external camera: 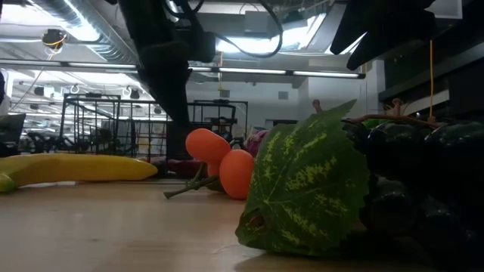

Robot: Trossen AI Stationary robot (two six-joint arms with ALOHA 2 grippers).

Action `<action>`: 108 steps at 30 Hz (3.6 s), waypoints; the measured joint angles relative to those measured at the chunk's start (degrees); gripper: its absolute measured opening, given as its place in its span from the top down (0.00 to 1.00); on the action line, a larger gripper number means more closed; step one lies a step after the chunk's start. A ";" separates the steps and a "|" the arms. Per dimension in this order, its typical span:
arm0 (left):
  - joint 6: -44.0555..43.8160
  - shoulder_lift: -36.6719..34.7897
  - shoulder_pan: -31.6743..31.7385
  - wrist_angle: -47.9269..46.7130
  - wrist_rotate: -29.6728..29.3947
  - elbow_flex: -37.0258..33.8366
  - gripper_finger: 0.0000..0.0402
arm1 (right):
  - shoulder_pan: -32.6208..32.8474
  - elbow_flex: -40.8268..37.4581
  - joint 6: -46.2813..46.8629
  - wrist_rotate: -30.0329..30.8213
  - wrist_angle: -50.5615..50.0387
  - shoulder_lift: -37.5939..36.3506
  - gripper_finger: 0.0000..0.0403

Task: Build produce basket
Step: Adjust the wire basket, then put the banana into the wire basket

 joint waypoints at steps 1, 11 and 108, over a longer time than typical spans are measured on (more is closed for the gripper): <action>0.00 -0.01 -0.31 0.00 0.26 0.00 0.49 | 0.00 0.00 0.00 0.00 0.00 0.00 0.45; -3.14 -3.06 -4.35 -2.20 4.95 4.33 0.49 | 0.02 0.00 0.02 0.00 0.25 0.00 0.45; -87.58 -0.69 -33.77 -9.46 -6.33 -14.58 0.49 | -0.34 0.00 0.06 -2.36 6.56 5.03 0.45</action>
